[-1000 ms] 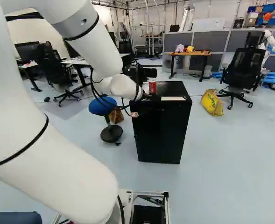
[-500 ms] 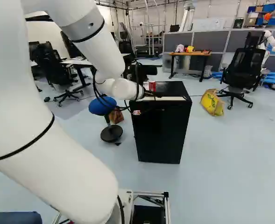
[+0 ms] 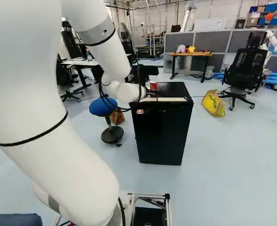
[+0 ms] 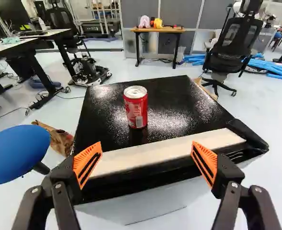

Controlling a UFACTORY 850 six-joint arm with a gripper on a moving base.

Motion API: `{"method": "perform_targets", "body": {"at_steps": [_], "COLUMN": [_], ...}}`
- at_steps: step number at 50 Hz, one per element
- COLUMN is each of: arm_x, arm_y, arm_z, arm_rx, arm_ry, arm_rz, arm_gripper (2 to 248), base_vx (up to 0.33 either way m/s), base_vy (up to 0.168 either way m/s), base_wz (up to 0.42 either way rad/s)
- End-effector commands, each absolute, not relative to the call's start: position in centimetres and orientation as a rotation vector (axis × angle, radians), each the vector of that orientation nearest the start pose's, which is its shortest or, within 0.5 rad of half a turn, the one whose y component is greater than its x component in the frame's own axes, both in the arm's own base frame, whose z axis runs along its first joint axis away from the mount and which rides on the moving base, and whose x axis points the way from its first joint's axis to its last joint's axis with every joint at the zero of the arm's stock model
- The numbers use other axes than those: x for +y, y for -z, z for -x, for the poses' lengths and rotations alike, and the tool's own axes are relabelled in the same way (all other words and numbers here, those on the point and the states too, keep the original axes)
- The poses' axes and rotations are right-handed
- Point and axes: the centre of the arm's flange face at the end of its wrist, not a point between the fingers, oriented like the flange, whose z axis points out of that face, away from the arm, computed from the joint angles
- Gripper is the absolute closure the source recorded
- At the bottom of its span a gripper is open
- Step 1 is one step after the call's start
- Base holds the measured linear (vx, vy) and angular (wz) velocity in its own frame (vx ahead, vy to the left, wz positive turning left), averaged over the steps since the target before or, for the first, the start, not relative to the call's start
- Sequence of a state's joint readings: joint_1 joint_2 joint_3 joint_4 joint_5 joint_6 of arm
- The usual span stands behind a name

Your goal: Grab a drink from the fridge

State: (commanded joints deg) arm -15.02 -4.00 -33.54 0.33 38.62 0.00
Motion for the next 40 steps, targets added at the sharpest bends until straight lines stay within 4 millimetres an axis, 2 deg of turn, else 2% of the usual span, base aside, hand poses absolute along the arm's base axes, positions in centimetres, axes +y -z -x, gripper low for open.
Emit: {"method": "perform_targets", "body": {"at_steps": [40], "arm_x": [-12.3], "arm_y": [-40.0], "arm_z": [-49.1], "arm_rx": [0.327], "arm_ry": [2.021], "arm_rz": [2.58], "arm_gripper": [3], "base_vx": [0.0], "base_vy": [0.0], "base_wz": [0.0]}}
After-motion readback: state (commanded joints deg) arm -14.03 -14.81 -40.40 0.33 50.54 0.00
